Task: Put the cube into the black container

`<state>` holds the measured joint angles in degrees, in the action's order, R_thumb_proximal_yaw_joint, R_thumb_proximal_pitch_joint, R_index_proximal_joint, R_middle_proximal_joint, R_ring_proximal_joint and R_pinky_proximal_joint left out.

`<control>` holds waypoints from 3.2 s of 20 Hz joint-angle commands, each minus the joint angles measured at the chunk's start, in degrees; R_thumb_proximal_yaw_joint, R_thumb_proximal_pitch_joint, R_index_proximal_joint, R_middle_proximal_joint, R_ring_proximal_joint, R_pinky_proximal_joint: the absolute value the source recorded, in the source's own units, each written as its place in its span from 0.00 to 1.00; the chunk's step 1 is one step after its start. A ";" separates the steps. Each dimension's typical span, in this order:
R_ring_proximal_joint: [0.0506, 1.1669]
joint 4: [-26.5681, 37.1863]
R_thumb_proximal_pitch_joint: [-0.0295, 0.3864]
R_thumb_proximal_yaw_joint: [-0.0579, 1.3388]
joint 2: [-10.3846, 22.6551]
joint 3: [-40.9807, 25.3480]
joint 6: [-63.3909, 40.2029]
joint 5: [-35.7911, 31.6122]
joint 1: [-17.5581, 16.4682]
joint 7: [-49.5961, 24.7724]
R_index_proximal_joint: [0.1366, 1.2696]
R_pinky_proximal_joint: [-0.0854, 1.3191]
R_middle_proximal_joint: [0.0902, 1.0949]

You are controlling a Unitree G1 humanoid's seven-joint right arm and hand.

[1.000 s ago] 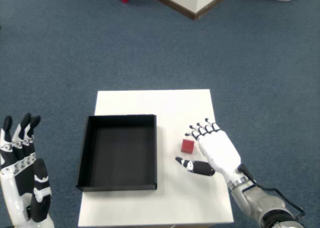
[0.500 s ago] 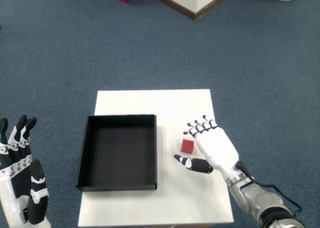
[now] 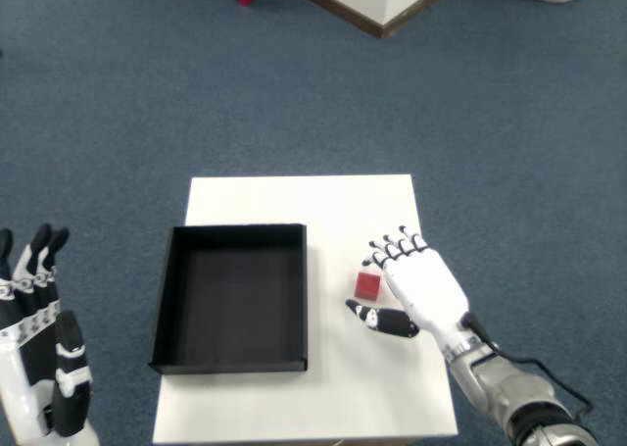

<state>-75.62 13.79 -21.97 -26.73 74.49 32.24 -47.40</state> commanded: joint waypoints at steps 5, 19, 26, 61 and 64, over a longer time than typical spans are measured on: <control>0.19 -0.53 0.19 0.38 0.58 1.00 2.47 -1.06 4.80 -0.18 0.37 0.15 0.19; 0.20 -4.22 0.30 0.49 0.40 1.12 1.52 -0.97 4.68 -2.64 0.56 0.15 0.21; 0.23 -4.76 0.49 0.91 1.43 1.87 -2.75 -1.72 2.51 -6.95 0.89 0.21 0.28; 0.21 -6.75 0.09 0.50 1.15 2.68 -3.74 -2.08 5.74 -6.93 0.35 0.15 0.19; 0.20 -6.96 0.08 0.50 0.55 2.87 -3.36 -2.29 6.01 -6.17 0.34 0.14 0.18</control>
<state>-84.35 13.41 -19.86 -30.10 74.43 34.84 -52.64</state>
